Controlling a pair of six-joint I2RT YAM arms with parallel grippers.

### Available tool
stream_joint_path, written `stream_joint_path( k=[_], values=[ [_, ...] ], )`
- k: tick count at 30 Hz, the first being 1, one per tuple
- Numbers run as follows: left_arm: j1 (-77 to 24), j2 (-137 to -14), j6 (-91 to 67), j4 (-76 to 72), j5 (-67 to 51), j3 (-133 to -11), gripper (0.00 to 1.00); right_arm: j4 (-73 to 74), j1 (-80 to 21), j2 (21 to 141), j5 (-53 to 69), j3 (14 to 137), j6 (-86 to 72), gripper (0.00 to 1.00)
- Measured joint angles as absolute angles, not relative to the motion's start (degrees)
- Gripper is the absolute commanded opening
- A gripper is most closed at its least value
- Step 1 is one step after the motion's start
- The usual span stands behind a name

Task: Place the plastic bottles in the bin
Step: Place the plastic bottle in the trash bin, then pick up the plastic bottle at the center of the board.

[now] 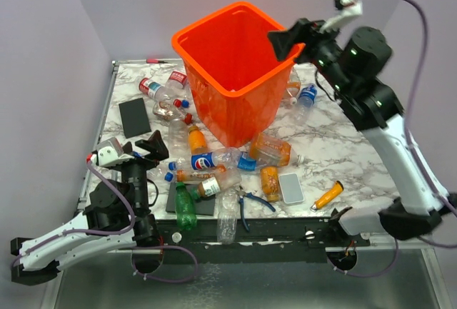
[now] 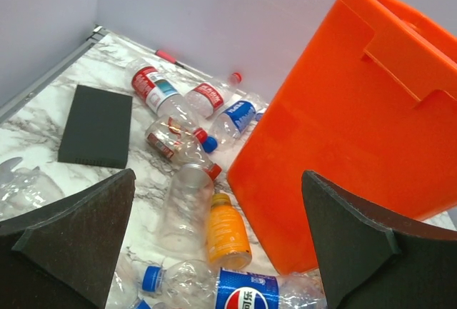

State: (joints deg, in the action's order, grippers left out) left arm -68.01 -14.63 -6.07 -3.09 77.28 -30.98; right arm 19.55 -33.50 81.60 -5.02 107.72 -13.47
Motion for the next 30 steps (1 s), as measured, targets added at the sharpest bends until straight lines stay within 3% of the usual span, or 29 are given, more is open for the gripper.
stream_joint_path(
  k=[11, 18, 26, 30],
  values=[
    [-68.01, -11.99, -4.93, -6.7, 66.48, -27.35, 0.99, 25.69, -33.56, 46.04, -23.31, 67.0, -29.61, 0.89],
    [-68.01, -20.84, -6.22, -3.49, 59.9, -29.95, 0.99, 32.95, -33.56, 44.31, -21.26, 43.4, -40.91, 0.89],
    [-68.01, -31.53, -7.18, -1.04, 51.27, -31.59, 0.99, 29.93, -32.62, 48.47, -19.46, 35.29, -47.18, 0.92],
    [-68.01, -33.85, -7.99, 0.23, 49.06, -32.12, 0.99, 24.84, -28.82, 43.05, -18.72, 27.24, -57.01, 0.92]
  ],
)
